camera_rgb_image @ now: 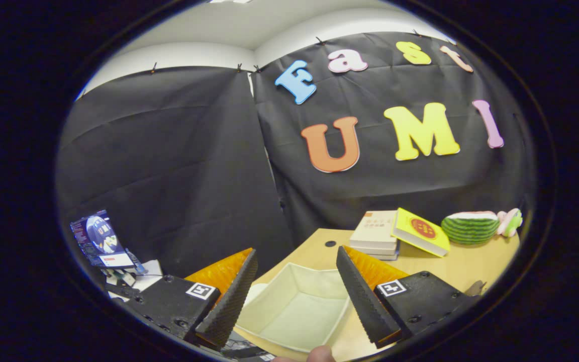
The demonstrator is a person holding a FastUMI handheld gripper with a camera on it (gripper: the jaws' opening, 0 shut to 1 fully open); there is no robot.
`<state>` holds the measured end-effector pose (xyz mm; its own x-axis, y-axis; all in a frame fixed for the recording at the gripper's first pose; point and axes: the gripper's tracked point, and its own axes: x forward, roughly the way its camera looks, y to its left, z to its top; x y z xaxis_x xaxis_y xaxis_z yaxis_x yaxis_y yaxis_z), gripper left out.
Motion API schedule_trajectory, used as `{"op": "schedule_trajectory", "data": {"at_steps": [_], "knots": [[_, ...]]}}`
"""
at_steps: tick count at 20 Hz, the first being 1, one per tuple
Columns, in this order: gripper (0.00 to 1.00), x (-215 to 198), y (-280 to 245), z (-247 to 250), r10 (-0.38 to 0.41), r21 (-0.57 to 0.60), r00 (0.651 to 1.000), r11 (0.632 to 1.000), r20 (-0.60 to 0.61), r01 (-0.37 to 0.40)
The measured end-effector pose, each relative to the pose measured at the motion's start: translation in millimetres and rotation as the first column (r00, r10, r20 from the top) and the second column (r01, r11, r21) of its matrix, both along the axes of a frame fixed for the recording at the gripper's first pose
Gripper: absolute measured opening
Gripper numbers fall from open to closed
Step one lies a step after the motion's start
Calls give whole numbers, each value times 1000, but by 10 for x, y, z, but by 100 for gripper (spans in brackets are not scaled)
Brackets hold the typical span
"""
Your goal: Open the storage box then place both shoes into the box .Put the left shoe in first, then the right shoe, with the right side of both shoes facing outward in a uniform manner.
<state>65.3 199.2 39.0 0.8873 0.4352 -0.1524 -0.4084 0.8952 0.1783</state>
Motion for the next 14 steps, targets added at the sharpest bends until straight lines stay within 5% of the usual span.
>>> {"op": "schedule_trajectory", "data": {"at_steps": [14], "knots": [[100,-344,-2054,-361,-295,-113,955,951,-38,289]]}}
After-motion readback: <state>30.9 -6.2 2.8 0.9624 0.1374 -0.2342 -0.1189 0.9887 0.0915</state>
